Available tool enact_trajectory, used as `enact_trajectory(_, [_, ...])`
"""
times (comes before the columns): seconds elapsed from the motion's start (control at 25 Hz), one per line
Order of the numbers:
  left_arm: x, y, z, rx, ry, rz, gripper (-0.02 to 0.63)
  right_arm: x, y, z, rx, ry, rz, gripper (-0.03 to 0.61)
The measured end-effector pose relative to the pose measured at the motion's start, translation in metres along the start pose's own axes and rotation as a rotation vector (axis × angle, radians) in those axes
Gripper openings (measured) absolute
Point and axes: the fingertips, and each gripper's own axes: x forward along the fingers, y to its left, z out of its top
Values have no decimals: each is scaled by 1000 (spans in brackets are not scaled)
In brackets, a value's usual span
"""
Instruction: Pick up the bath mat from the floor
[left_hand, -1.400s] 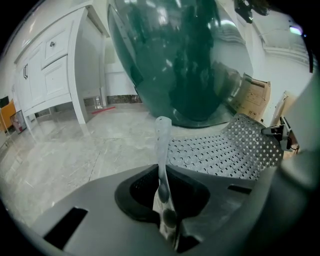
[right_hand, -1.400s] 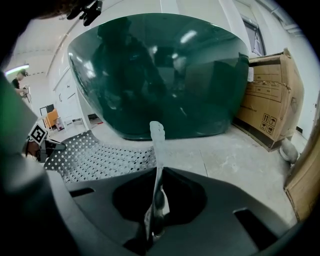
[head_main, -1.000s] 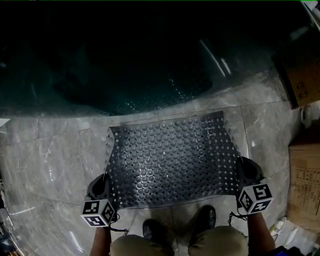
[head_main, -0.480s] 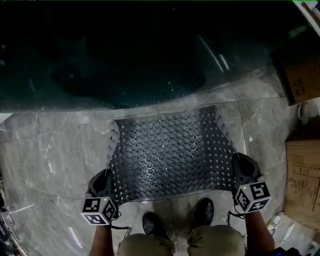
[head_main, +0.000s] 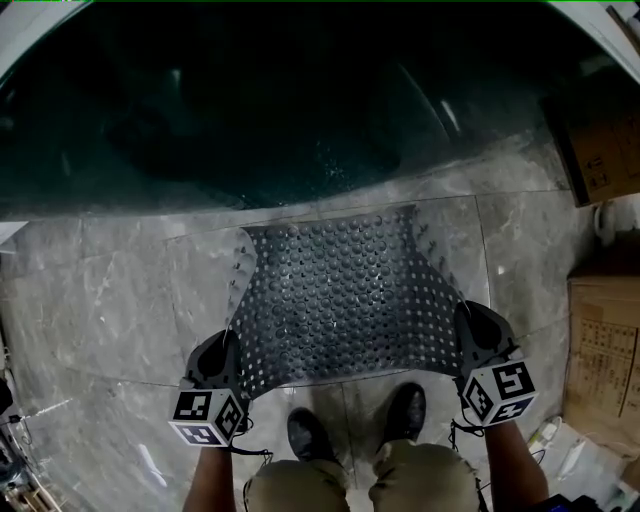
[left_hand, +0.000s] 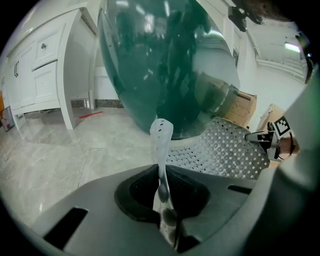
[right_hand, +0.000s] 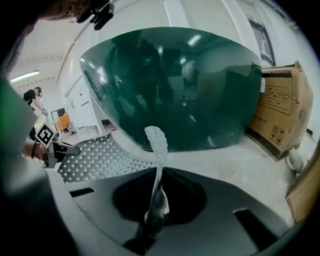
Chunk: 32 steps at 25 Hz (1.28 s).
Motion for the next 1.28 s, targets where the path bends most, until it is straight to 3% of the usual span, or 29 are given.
enact_trajectory(0.96, [-44,-62,44,8,42,-154,37,-38,67,52,-44,20,133,29])
enact_trajectory(1.28, [-73,-69,56,8,56,-167,37,-61,89,71,-42,26,161,29])
